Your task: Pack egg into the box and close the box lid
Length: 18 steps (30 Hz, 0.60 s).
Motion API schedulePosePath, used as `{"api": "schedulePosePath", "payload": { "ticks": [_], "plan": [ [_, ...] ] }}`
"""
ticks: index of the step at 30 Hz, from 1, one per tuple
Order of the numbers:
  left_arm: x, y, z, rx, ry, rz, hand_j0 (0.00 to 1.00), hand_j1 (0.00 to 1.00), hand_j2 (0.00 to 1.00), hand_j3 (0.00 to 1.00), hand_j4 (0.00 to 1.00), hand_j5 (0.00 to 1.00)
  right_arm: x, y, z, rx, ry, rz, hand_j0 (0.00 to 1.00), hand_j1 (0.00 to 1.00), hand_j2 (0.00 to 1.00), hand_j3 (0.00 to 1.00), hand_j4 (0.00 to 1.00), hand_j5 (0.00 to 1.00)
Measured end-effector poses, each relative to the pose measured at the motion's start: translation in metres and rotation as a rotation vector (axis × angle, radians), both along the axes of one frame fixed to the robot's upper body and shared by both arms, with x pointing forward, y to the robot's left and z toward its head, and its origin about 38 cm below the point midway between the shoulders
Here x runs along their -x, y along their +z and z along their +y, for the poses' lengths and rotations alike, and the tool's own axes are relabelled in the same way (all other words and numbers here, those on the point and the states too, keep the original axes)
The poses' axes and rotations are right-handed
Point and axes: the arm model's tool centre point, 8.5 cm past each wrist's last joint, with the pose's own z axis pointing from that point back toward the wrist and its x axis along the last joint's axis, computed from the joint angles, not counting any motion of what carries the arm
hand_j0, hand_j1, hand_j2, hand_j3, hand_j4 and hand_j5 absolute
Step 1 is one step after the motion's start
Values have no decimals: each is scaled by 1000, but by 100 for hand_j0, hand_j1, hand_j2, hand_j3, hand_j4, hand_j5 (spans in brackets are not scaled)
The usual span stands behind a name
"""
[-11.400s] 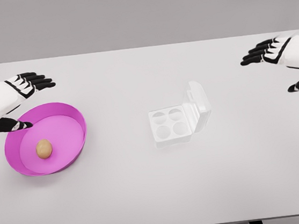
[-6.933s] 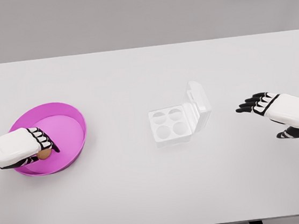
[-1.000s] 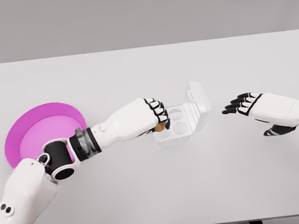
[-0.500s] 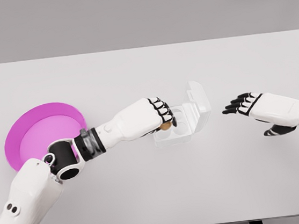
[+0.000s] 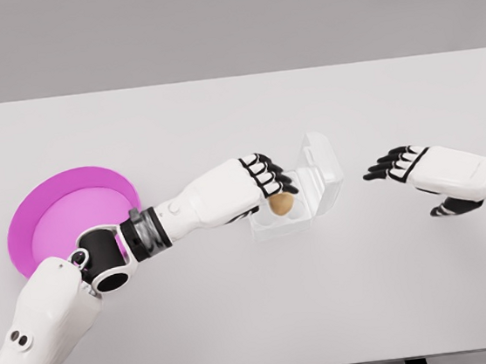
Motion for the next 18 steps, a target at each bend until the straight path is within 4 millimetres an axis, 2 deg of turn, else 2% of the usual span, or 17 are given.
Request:
{"api": "schedulePosePath", "payload": {
  "ticks": [5,9,11,13,18],
  "plan": [
    [-1,1,2,0,5,-4,88,88,88,88,88,88,-7,0,-5,-9,-22,-1,100,100,100,100,100,100],
    [-3,5,5,4,9,-9,97,97,97,97,97,97,-9,-5,-9,-12,-38,13,100,100,100,100,100,100],
    [-5,12,15,15,23,-17,99,99,99,99,99,99,-11,-5,-8,-12,-36,12,100,100,100,100,100,100],
    [-4,23,39,32,38,-17,99,99,99,99,99,99,-12,-5,-5,-11,-30,14,100,100,100,100,100,100],
    [-9,73,123,85,128,-25,99,99,99,99,99,99,-14,-8,5,-19,-7,17,100,100,100,100,100,100]
  ]
}}
